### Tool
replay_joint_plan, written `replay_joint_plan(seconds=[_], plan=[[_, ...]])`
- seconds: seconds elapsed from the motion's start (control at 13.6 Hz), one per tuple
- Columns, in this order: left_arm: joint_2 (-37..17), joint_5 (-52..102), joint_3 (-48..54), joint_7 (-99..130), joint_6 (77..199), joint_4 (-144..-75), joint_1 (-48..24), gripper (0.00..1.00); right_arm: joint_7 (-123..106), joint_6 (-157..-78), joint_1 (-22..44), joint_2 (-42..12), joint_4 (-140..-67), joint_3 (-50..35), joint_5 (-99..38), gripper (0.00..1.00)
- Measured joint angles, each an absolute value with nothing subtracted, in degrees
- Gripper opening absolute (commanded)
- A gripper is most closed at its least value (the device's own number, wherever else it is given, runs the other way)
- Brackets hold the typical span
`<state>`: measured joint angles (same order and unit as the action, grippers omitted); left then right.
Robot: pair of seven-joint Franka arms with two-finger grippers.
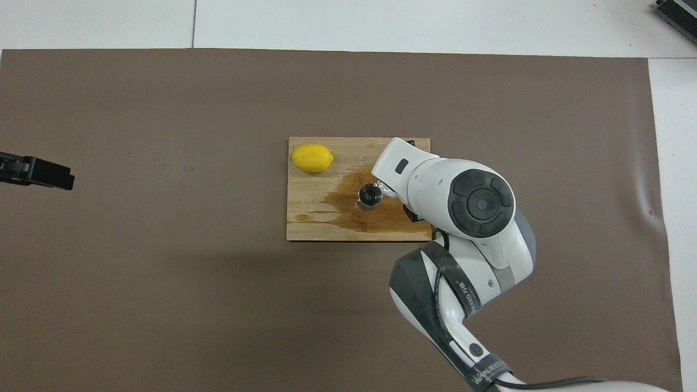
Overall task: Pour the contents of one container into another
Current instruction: 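Tilt the white cup with the right gripper to pour into the metal cup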
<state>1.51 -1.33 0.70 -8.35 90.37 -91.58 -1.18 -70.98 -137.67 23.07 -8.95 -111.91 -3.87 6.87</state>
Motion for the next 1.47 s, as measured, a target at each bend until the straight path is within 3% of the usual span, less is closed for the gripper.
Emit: replay_joint_plan(seconds=[1.47], plan=[[1.51,-1.33,0.71,-8.35,90.35,-91.58,-1.11,1.0,-70.98,-137.67,25.56,-8.76,-112.42,-3.95,14.66,0.11]])
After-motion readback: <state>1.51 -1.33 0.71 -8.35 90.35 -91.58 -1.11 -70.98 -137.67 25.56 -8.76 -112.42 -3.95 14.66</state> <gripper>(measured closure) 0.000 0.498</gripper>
